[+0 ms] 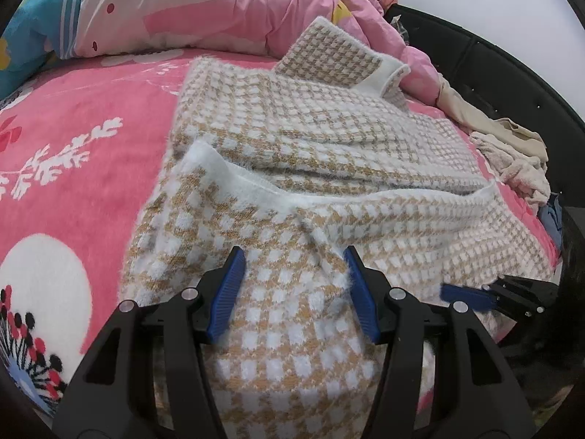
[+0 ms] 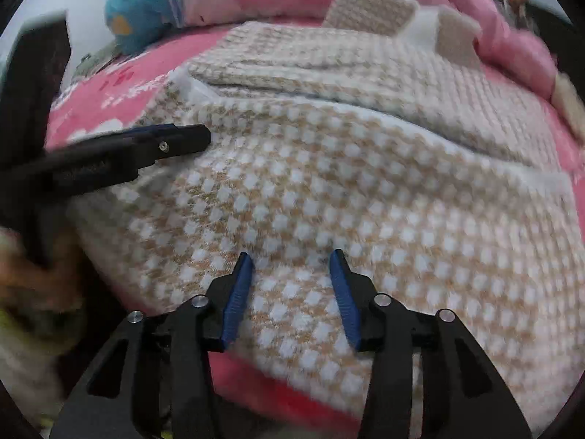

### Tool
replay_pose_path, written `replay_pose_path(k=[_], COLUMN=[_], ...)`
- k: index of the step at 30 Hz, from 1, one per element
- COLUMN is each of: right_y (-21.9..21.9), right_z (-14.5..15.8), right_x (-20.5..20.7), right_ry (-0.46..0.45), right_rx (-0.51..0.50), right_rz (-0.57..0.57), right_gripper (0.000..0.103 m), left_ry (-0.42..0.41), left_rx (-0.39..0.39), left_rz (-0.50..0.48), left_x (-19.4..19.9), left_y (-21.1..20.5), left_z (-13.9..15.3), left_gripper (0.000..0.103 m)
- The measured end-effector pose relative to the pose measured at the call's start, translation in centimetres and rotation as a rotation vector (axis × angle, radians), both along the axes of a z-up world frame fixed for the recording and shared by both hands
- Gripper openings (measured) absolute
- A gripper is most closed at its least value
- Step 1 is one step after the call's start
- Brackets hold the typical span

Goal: Fold large clothes

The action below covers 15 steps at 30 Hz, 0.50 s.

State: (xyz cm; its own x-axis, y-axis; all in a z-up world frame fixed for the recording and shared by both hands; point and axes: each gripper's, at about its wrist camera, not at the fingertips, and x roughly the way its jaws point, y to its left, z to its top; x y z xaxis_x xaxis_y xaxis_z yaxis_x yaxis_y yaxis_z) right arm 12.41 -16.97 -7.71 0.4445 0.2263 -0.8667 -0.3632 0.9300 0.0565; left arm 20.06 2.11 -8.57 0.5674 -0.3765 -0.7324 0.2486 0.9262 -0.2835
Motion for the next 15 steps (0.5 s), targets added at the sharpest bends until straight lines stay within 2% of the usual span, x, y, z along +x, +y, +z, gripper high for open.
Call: replay_pose_path(k=[4, 8, 10, 12, 13, 14, 15], right_y=[-1.6, -4.9, -6.0, -6.9, -7.6, -8.2, -8.7], right_z=[3.3, 6.5, 5.9, 2.5, 0.1, -0.9, -0.7], right_x=[-0.9, -4.0, -4.5, -3.3, -2.1, -1.6, -1.4], right_ry=[0.001, -0.095, -0.09, -0.012, 0.031, 0.033, 0.036], right_rx=[0.032, -0.013, -0.067, -0.094, -0.054, -0.015, 0.009], right_rz=[-0.036, -0.105, -0.154, -0.216, -0.23, -0.237, -0.24], right_gripper=[0.044, 0.044, 0.045, 0.047, 0.049, 0.053, 0.053], left_ry=[-0.013, -0.094, -0.108, -0.054, -0.032, -0.005, -0.015], left_rx=[-0.033, -0.108, -0.128, -0.123, -0.091, -0.017, 0.002], left_rz=[-0.001, -0.081, -0.148, -0.189, -0.184, -0.172, -0.164], left_x=[-1.1, -4.5, -6.4, -7.4, -7.4, -7.2, -7.3], left_y=[0.6, 0.7, -0.3, -2.0, -2.5, -3.6, -4.0], left_z=[1.4, 4.0, 4.4, 2.8, 1.9, 0.3, -0.1], left_gripper=[0.053, 0.054, 0.055, 0.055, 0.055, 0.055, 0.056])
